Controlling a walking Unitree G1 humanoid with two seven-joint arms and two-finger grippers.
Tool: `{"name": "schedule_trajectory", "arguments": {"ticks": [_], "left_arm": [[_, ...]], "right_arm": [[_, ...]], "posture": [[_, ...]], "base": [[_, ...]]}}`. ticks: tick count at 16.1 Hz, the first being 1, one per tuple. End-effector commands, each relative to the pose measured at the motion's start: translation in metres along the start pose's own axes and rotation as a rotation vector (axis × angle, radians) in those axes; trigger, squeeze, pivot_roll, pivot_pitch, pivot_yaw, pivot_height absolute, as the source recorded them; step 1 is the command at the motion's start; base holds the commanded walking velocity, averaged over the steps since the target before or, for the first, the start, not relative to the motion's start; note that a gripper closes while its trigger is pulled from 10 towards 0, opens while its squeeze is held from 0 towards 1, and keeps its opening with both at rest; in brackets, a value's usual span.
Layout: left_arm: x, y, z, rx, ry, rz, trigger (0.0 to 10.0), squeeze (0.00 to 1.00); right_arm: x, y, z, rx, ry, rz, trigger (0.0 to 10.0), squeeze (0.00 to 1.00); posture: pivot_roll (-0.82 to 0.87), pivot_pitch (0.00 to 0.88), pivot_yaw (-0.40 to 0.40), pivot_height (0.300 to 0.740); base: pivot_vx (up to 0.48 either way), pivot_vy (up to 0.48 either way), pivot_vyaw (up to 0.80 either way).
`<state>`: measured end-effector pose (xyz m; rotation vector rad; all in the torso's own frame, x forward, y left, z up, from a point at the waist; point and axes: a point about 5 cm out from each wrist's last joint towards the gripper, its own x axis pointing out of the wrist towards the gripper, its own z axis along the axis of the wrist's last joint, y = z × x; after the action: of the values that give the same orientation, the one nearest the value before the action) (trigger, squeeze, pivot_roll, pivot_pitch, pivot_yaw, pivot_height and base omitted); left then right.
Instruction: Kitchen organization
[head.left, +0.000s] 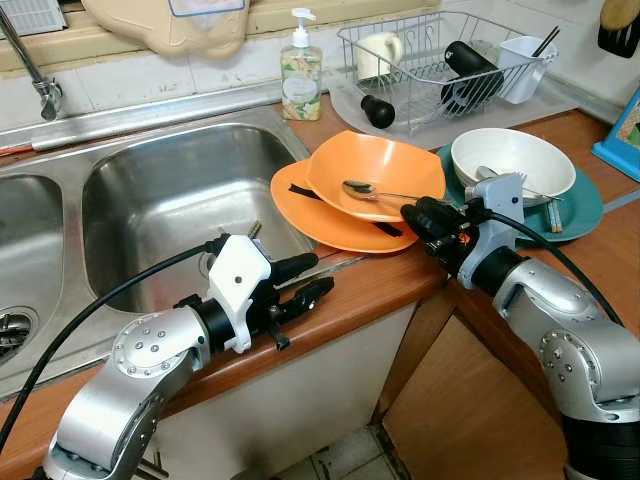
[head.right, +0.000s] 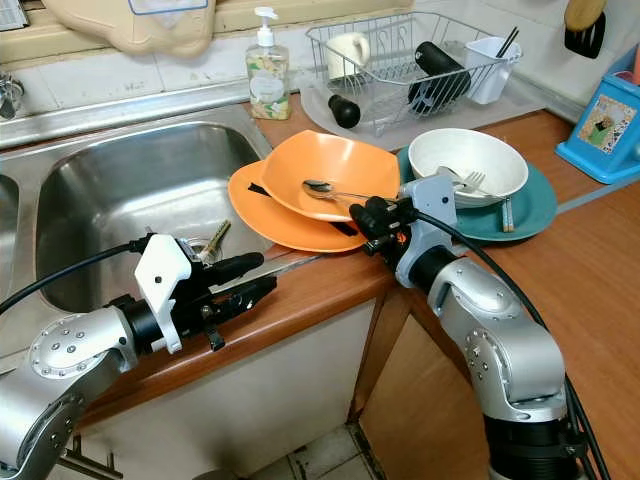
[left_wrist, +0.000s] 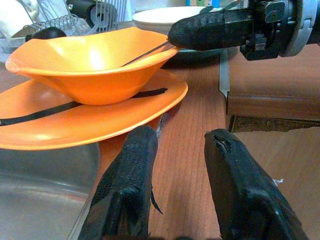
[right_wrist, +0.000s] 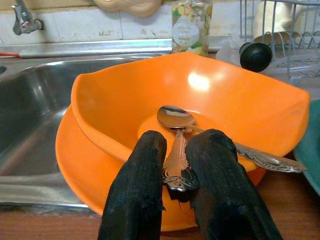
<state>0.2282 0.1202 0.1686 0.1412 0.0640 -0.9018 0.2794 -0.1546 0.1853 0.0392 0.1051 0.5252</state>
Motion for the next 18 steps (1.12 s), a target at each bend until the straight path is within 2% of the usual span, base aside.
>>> {"name": "schedule_trajectory", "arguments": {"ticks": [1, 5, 11, 15, 18], "left_arm": [[0.001, 0.002, 0.002, 0.019, 0.000, 0.000, 10.0, 0.00], [0.001, 0.002, 0.002, 0.020, 0.000, -0.003, 10.0, 0.00], [0.001, 0.005, 0.004, 0.042, -0.007, 0.008, 10.0, 0.00], [0.004, 0.006, 0.004, 0.056, 0.003, -0.004, 10.0, 0.00], [0.004, 0.005, 0.002, 0.060, 0.014, -0.010, 10.0, 0.00]], "right_arm": [[-0.003, -0.001, 0.010, -0.009, -0.034, 0.015, 0.0, 0.00], [-0.009, -0.003, 0.015, -0.011, -0.052, 0.049, 0.0, 0.00], [-0.012, -0.002, 0.027, 0.052, -0.131, 0.092, 0.0, 0.00], [-0.011, -0.005, 0.025, 0.045, -0.111, 0.072, 0.0, 0.00], [-0.010, 0.000, 0.021, 0.038, -0.087, 0.114, 0.0, 0.00]], "posture": [[-0.06, 0.000, 0.035, 0.740], [-0.06, 0.000, 0.036, 0.740], [-0.06, 0.000, 0.036, 0.740], [-0.06, 0.000, 0.043, 0.740], [-0.06, 0.000, 0.036, 0.740]], "base": [[0.000, 0.000, 0.00], [0.000, 0.000, 0.00], [0.000, 0.000, 0.00], [0.000, 0.000, 0.00], [0.000, 0.000, 0.00]]}}
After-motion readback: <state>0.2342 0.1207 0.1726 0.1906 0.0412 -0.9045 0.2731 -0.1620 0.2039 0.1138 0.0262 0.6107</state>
